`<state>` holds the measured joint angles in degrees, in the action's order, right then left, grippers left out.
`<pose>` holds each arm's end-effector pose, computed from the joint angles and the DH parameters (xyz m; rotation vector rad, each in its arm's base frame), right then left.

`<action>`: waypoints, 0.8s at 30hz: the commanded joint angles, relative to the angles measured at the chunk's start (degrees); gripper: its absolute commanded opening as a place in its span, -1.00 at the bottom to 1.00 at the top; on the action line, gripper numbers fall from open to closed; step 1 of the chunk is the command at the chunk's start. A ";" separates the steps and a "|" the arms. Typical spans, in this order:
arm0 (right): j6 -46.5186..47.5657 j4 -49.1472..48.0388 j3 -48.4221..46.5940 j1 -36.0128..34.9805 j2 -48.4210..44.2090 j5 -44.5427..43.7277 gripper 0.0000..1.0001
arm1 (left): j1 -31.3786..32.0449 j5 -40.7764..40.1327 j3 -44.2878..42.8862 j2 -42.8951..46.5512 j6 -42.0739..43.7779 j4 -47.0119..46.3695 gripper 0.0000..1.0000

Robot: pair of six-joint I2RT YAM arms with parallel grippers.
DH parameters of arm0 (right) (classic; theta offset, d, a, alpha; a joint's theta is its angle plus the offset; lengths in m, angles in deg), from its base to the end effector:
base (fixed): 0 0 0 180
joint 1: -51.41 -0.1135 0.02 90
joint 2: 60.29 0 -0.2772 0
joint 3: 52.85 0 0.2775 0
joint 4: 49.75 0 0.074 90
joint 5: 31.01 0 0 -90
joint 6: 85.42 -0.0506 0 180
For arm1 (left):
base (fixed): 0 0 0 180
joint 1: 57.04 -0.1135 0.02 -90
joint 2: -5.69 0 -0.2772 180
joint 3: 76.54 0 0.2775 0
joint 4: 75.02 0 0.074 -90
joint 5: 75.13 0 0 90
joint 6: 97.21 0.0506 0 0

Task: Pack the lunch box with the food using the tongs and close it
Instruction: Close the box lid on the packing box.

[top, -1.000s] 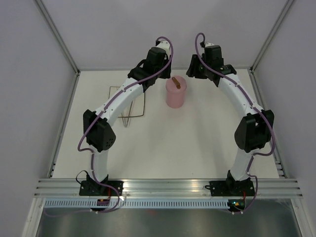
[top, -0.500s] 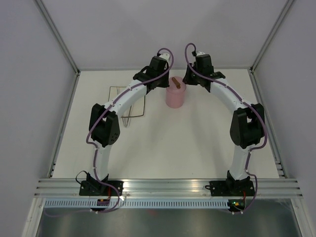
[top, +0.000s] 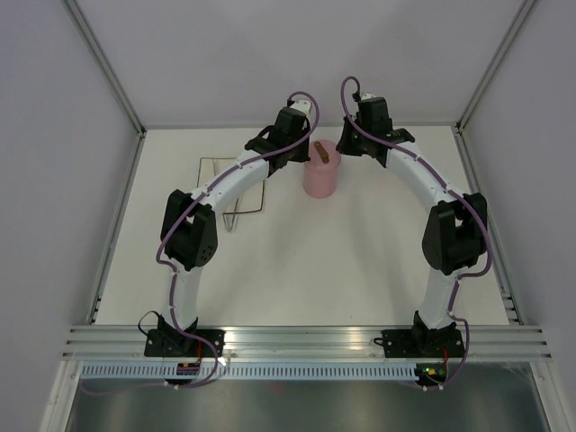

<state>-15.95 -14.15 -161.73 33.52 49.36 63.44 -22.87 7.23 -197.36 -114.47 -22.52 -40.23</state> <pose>0.4660 0.1545 0.2970 0.0076 2.2416 0.4550 0.4502 -0.2975 0.2867 0.2811 2.1636 -0.3516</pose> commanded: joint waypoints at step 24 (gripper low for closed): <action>1.11 8.00 2.80 -3.82 4.44 -2.51 -0.74 | 1.16 1.14 -1.00 0.63 2.39 8.46 -0.62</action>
<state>-16.15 -10.00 -160.47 31.23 50.61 62.08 -22.43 6.49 -197.86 -113.66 -21.95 -37.32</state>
